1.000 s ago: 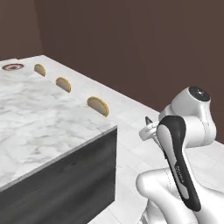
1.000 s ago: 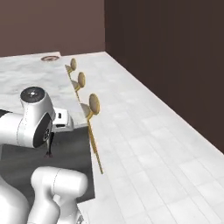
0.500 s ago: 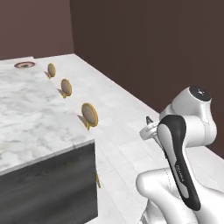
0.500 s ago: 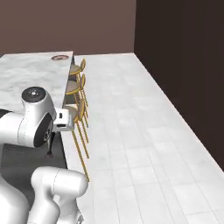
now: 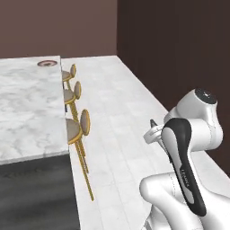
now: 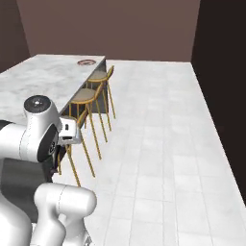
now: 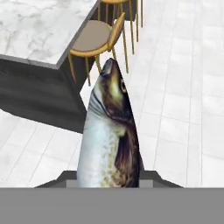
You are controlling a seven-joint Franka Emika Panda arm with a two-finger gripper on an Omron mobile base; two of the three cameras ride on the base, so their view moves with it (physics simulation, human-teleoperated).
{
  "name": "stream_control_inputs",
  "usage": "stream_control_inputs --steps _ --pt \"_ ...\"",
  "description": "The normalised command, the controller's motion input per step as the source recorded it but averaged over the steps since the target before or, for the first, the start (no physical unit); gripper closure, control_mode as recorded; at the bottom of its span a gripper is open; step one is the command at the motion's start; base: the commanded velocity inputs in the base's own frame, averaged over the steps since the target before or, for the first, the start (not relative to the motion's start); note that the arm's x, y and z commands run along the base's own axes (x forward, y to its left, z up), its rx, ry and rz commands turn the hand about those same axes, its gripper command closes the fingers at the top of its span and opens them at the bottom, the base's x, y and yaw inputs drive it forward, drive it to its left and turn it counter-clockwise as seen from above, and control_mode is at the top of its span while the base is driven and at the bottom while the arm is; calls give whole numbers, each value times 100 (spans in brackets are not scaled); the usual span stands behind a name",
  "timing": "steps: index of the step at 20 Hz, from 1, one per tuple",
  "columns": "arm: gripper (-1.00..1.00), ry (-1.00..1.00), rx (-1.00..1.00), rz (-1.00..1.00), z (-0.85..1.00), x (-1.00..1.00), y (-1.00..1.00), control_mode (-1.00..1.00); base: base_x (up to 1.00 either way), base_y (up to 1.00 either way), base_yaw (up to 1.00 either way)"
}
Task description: Take the fish from the fridge and place it on the digital scale on the counter by the fridge. Wait a few seconds for a reading, then move it to the plate on the dining counter.
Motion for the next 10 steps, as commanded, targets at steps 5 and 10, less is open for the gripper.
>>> stream_control_inputs --steps 5,10 --pt "100 0 0 0 0 0 0 100 68 -100 47" --pt "100 0 0 0 0 0 0 100 98 -89 48"
